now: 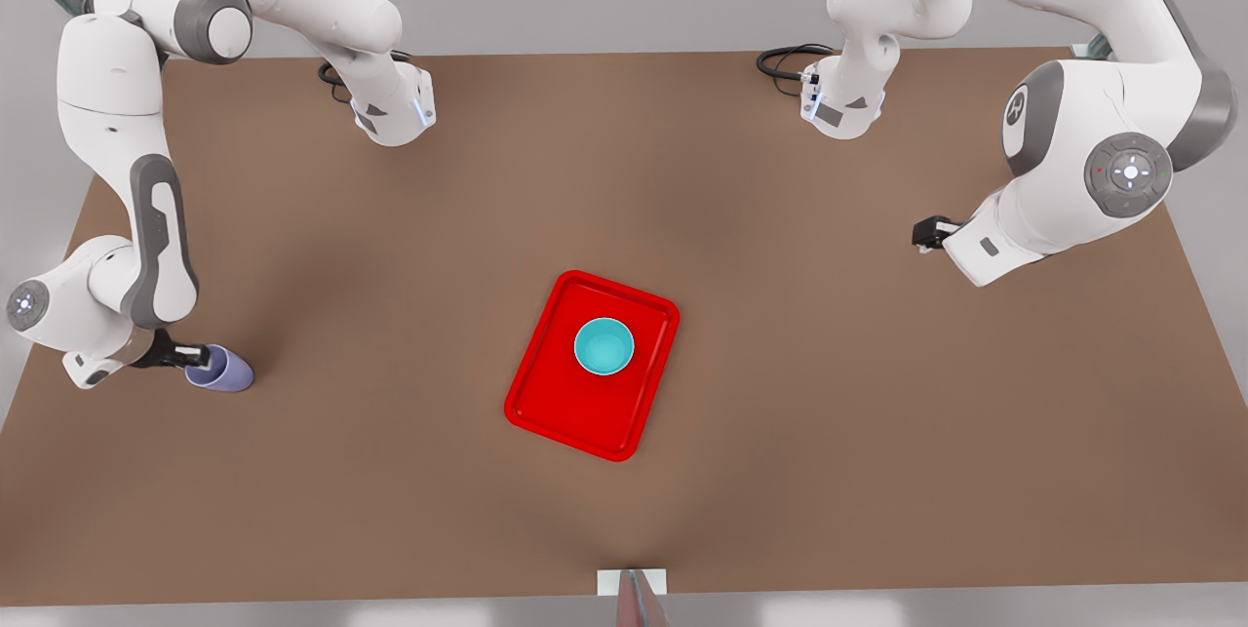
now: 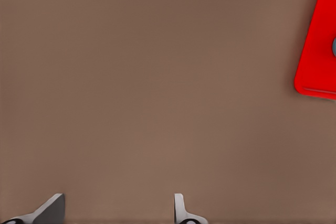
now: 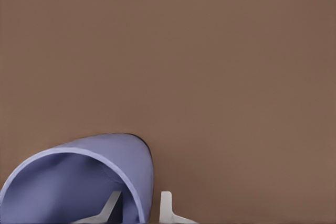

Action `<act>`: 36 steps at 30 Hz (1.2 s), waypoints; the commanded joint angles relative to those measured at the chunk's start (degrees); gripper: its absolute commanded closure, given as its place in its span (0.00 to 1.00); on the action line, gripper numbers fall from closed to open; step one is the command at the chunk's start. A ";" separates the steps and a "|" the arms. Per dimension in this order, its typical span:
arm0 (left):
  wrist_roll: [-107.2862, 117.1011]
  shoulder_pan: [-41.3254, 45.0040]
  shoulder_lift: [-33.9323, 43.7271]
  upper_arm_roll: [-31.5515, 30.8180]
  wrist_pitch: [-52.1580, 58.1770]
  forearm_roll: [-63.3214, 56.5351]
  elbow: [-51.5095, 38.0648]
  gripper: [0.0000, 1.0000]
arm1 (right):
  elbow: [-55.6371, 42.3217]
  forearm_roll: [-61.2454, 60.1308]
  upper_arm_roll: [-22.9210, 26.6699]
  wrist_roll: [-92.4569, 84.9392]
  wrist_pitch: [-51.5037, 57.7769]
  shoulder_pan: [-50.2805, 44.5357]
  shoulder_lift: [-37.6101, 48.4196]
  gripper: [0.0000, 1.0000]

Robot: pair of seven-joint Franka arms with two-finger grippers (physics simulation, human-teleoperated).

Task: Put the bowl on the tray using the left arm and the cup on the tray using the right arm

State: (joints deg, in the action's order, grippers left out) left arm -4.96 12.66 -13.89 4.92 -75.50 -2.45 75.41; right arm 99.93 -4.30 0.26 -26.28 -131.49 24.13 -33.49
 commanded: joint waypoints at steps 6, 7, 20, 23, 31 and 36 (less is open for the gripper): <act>-0.05 0.00 -0.17 0.00 -0.18 0.08 0.00 0.00 | 0.09 0.08 0.00 0.00 0.09 -0.05 -0.70 0.79; -0.05 0.00 -0.08 0.00 -0.09 0.08 0.00 0.00 | 0.09 0.08 0.00 0.09 0.18 -0.14 -0.53 0.79; 0.30 -0.09 -0.96 0.00 -1.06 0.95 -0.26 0.00 | -0.26 0.17 -0.53 8.52 10.37 -6.73 8.26 0.79; 0.57 0.00 -1.93 -0.44 -3.25 0.87 -2.11 0.00 | -0.26 0.08 -0.70 18.80 15.82 -11.91 12.04 0.79; 0.13 0.35 -1.93 -0.44 -2.73 0.96 -1.49 0.00 | -5.62 -0.54 -9.58 39.45 19.07 -17.28 10.90 0.79; 0.13 0.35 -2.81 -0.44 -2.81 0.96 -1.41 0.00 | -17.84 -0.63 -10.72 52.72 22.59 -26.24 3.34 0.79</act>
State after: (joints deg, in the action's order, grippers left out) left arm -4.84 13.04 -16.78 4.48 -78.31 -1.50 74.00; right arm 81.45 -5.25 -10.45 27.30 -109.16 -3.24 -30.88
